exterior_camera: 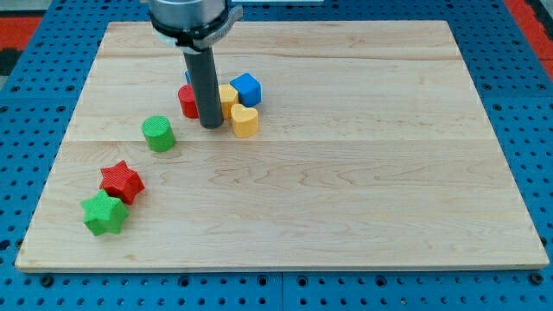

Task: Push blue triangle into the towards blue cube

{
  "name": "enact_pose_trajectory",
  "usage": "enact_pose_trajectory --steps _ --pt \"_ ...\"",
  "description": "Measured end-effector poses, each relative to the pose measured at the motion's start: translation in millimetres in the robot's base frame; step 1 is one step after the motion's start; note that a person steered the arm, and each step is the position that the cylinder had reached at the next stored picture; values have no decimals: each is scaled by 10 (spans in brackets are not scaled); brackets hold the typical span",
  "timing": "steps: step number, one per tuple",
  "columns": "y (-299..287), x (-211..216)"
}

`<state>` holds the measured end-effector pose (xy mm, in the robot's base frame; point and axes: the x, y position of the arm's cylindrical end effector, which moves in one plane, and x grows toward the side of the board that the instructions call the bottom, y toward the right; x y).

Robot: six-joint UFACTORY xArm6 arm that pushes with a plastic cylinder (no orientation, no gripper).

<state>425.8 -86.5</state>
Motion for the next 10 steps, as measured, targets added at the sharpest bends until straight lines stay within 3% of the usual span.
enact_pose_trajectory --steps 1,3,4,5,6,7,8,9,10 --pt "527 110" --pt "1151 943" --pt "1736 578" --pt "1878 -447" --pt "1594 -1087" --pt "898 -1352" --pt "-336 -1355" --pt "-1166 -1354" --pt "-1035 -1354"
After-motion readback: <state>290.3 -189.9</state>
